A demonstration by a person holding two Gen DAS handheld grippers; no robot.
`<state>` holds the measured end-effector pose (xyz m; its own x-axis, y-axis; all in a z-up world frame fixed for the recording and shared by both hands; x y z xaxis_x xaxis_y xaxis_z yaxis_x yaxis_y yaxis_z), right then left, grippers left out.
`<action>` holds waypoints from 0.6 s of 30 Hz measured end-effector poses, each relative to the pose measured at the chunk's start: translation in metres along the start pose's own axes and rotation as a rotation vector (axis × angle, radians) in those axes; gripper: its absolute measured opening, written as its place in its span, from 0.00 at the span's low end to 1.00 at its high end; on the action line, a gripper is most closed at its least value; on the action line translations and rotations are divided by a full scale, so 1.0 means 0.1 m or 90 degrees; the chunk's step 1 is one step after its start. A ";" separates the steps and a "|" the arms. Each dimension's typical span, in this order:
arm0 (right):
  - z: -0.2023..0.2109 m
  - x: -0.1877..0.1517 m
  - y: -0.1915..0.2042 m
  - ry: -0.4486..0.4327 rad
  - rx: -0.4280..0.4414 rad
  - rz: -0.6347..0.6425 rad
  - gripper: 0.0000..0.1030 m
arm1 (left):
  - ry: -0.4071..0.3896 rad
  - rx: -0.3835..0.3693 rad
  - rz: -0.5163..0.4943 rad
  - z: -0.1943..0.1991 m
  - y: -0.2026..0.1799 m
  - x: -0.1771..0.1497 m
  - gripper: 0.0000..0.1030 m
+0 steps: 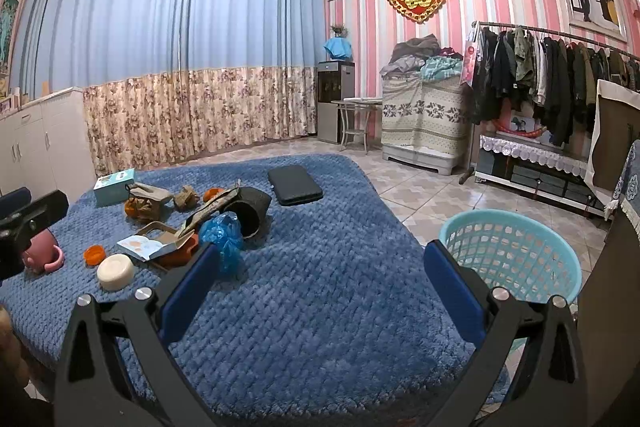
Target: Collect trash
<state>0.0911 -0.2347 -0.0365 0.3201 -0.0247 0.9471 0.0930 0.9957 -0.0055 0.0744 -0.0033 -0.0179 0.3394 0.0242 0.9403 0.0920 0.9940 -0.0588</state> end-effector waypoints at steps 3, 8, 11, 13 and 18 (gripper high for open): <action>0.00 0.00 0.00 0.000 -0.001 0.001 0.96 | 0.001 0.001 0.001 0.00 0.02 0.00 0.95; 0.03 0.01 -0.03 0.000 -0.002 0.001 0.96 | 0.001 0.001 0.000 -0.01 0.03 0.00 0.95; 0.03 0.01 -0.02 0.000 -0.002 0.002 0.96 | 0.002 0.001 0.000 -0.01 0.04 0.00 0.95; 0.03 0.00 -0.02 0.000 -0.003 0.002 0.96 | 0.002 0.001 0.002 0.00 0.06 0.00 0.95; 0.02 0.00 -0.03 0.000 -0.003 0.002 0.96 | 0.002 0.001 0.001 0.00 0.06 0.00 0.95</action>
<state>0.0885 -0.2375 -0.0361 0.3206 -0.0216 0.9470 0.0962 0.9953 -0.0099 0.0750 0.0032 -0.0181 0.3427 0.0262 0.9391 0.0895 0.9942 -0.0604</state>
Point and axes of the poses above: each gripper's, at about its wrist camera, not at the fingertips, and z roughly against the way its jaws point, y to its left, x to its top, the point moved 9 cm from there along -z, roughly the way its jaws point, and after that the axes turned 6 degrees about -x, right-handed, at the moved point
